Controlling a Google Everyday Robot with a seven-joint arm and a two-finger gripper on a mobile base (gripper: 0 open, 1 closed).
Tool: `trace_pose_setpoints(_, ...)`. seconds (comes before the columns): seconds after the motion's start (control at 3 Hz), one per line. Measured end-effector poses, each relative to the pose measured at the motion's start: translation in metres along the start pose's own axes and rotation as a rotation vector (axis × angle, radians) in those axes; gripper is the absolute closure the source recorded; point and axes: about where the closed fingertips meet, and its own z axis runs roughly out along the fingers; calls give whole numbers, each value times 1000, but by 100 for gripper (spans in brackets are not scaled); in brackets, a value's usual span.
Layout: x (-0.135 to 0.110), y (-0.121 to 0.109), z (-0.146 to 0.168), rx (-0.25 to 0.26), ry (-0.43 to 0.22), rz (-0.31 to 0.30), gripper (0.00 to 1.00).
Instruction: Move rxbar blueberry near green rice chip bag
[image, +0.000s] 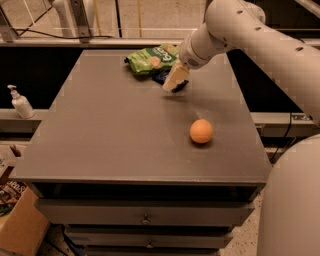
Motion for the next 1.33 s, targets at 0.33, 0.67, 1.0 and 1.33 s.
trace_pose_setpoints(0.33,0,1,-1,-3,2,2,0)
trace_pose_setpoints(0.67,8,4,-15,-5,10,31,0)
trace_pose_setpoints(1.0,21,3,-39,17,6,72,0)
trace_pose_setpoints(1.33,39,-1,-73,58,9,109,0)
